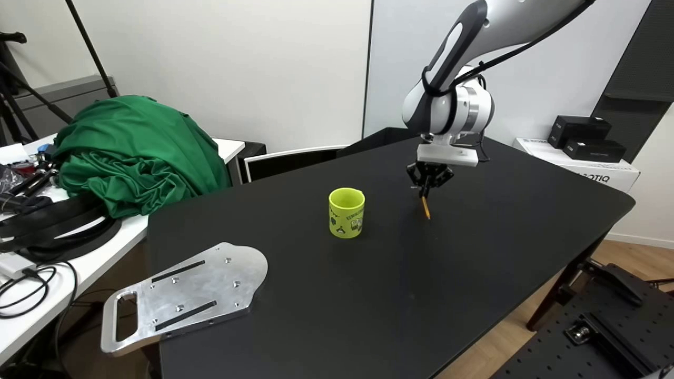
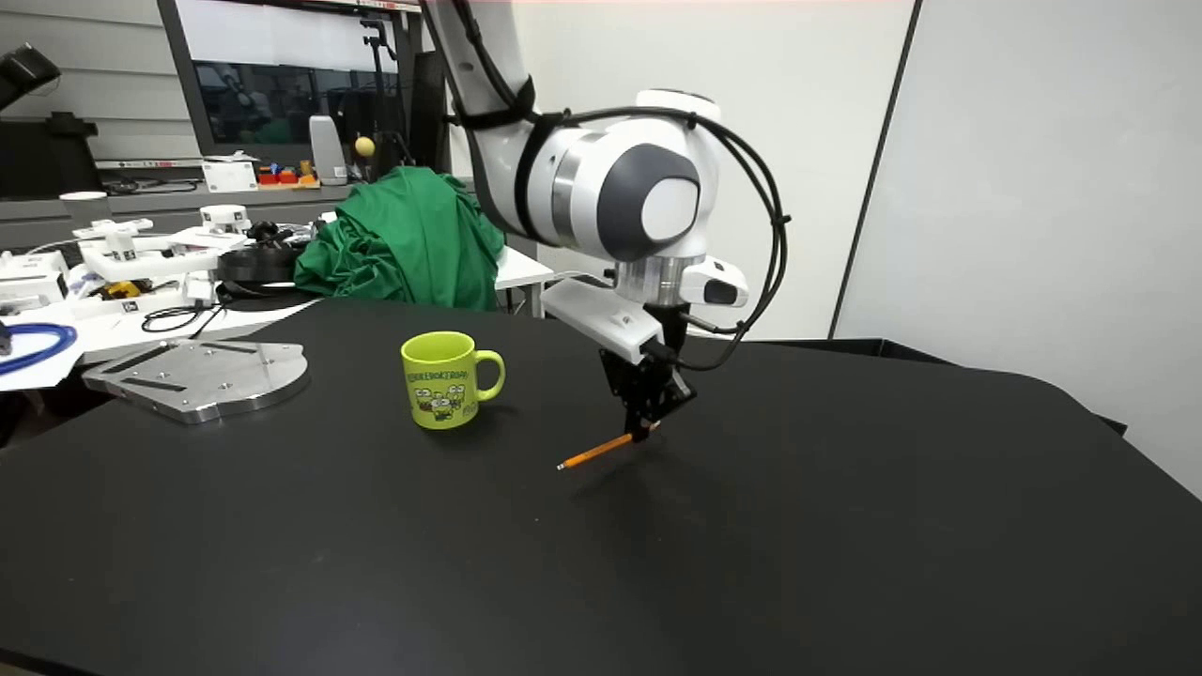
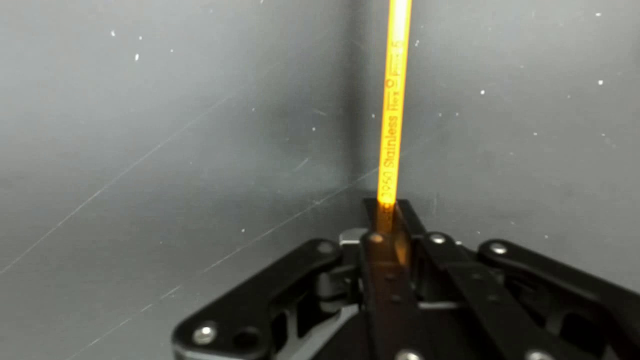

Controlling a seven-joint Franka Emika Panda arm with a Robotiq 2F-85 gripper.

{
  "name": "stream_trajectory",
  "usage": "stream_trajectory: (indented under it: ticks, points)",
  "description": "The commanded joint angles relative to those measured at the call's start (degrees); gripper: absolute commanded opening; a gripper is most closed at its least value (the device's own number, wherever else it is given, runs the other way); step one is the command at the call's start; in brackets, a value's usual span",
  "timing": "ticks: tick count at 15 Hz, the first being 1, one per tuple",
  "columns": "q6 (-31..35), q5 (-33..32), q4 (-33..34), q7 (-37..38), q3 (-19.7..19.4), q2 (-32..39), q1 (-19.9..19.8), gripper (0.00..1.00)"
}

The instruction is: Put the pencil in the cup

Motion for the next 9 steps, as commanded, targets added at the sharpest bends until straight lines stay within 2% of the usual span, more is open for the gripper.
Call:
stream_trajectory:
  ticks: [1,3,4,9]
  points:
    - [-11.9,2.8,4.7,-0.5,1.1,-3.6,-2.8,0.02]
    - [-21.5,5.7,7.6,-1.8,2.4,-4.4,-5.1,0.02]
    - [-26.4,4.9,9.7,-0.8,4.2,-4.3,-7.6,0.02]
    - [-50.0,7.0,21.2,1.2,6.2,-1.1,-13.1,0.02]
